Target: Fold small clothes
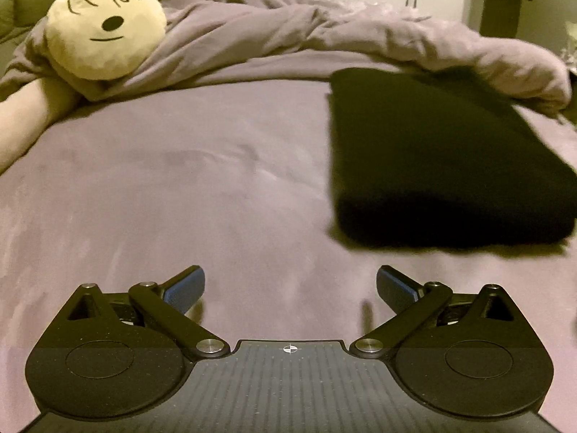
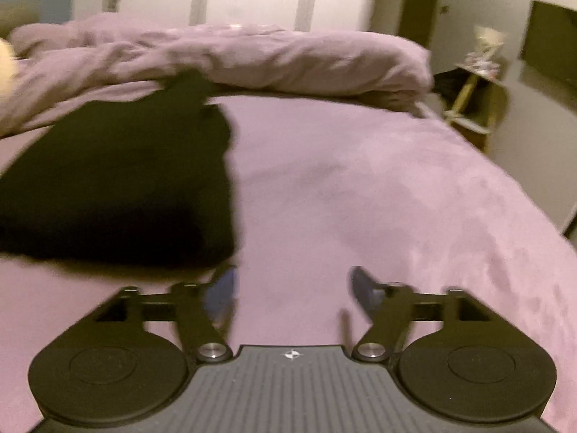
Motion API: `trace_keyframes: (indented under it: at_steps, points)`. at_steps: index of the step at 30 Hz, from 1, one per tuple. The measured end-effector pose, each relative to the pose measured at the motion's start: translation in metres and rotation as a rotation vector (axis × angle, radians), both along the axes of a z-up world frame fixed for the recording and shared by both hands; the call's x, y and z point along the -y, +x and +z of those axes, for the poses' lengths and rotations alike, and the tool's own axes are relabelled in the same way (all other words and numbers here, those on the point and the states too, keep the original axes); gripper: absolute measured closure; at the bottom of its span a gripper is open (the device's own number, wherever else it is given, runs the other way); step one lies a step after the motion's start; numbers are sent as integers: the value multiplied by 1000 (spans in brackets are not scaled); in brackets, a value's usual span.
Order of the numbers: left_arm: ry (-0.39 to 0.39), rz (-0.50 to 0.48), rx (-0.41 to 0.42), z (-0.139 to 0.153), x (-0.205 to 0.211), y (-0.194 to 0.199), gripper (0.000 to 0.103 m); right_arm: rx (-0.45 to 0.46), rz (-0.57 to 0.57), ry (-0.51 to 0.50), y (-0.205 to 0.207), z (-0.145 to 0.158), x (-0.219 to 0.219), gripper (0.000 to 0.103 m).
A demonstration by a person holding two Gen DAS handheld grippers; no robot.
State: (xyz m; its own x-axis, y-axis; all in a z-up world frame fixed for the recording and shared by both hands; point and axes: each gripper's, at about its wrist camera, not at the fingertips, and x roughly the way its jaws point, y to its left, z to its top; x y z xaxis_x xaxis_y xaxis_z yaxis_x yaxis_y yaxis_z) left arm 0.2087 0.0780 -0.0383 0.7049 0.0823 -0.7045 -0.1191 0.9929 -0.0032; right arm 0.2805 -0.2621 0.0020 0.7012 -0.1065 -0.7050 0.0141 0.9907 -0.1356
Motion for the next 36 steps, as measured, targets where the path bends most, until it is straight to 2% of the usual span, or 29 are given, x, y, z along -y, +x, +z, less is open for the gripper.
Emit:
trace_keyframes:
  at_steps: [1,3,6,10,15,19,23,31,36]
  points:
    - [-8,3,-3,2,5,-10,0,-7,23,10,-14,4,-5,15]
    - [-34,-13,-35,3,14,-26,0,-34,63,16,-41,8,-16,4]
    - [-52,-60,-104,1,28,-48,0,-83,102,20,-79,8,-31,4]
    - [-53,-72,-132,7,36,-68,0,-132,136,37,-107,13,-48,4]
    - [-70,-23,-155,27,36,-73,0,-168,69,33,-104,28,-53,4]
    - [-3,-31,-131,40,47,-69,0,-98,77,99,-100,49,-48,4]
    - [-19,-53,-113,45,52,-64,0,-92,68,-4,-89,54,-56,4]
    - [-8,-78,-95,47,60,-46,0,-96,102,-88,-67,51,-69,4]
    - [-21,-69,-110,44,57,-37,0,-126,107,-65,-56,48,-72,4]
